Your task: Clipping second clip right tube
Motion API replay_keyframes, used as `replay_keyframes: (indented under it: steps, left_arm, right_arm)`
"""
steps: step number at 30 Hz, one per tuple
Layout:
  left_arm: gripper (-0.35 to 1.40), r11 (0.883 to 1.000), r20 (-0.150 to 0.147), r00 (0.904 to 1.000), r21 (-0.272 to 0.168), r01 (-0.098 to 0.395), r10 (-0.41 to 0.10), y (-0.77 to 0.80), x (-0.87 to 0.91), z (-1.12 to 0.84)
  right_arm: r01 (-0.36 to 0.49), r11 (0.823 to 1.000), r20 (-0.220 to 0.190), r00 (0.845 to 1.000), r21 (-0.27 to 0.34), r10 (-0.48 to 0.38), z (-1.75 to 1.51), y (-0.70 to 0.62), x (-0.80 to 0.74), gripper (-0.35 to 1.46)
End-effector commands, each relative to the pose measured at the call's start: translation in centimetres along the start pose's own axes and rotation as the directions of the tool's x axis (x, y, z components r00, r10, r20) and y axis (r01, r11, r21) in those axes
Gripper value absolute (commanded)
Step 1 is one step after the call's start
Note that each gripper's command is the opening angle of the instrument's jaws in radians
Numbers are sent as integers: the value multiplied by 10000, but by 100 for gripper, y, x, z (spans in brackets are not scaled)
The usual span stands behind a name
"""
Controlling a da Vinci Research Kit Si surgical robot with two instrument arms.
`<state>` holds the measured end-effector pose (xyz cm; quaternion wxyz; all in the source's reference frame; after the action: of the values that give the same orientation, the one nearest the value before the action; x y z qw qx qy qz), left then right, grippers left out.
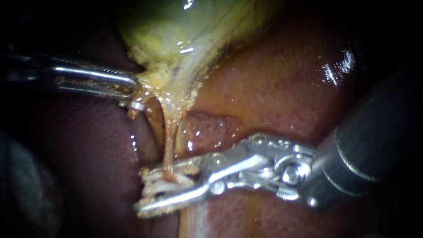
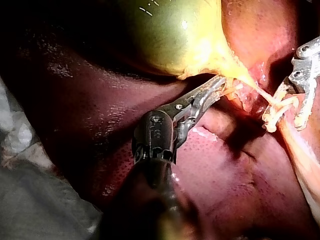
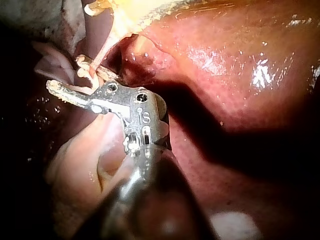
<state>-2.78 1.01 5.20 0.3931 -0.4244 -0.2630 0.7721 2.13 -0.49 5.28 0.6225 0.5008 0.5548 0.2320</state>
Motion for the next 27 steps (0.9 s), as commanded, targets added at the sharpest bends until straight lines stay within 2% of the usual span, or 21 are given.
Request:
replay_keyframes:
  steps: [1,5,10,15,23,25,27]
  left_arm:
    - [-35,10000,-4,10000,-1,0,0,0,0,0]
    - [-35,10000,-4,10000,-1,0,0,0,0,0]
    - [-35,10000,-4,10000,-1,0,0,0,0,0]
    - [-35,10000,-5,10000,0,0,0,0,0,0]
    - [-35,10000,-4,10000,-1,0,0,0,0,0]
    - [-35,10000,-4,10000,-1,0,0,0,0,0]
    - [-35,10000,-4,10000,-1,1,-1,0,0,0]
  right_arm:
    - [15,9999,38,10000,110,-15,2,-4,1,46]
    - [3,9998,72,10000,210,-5,5,-7,4,45]
    - [4,10000,-90,10000,19,-4,0,0,5,41]
    - [-12,9997,-122,9999,-232,9,-8,8,8,25]
    - [-79,9991,-62,10000,-423,77,-13,10,10,4]
    - [-257,9986,-107,9996,-471,252,-13,10,10,-6]
    - [-673,9965,-140,9977,-494,666,-15,8,9,-30]
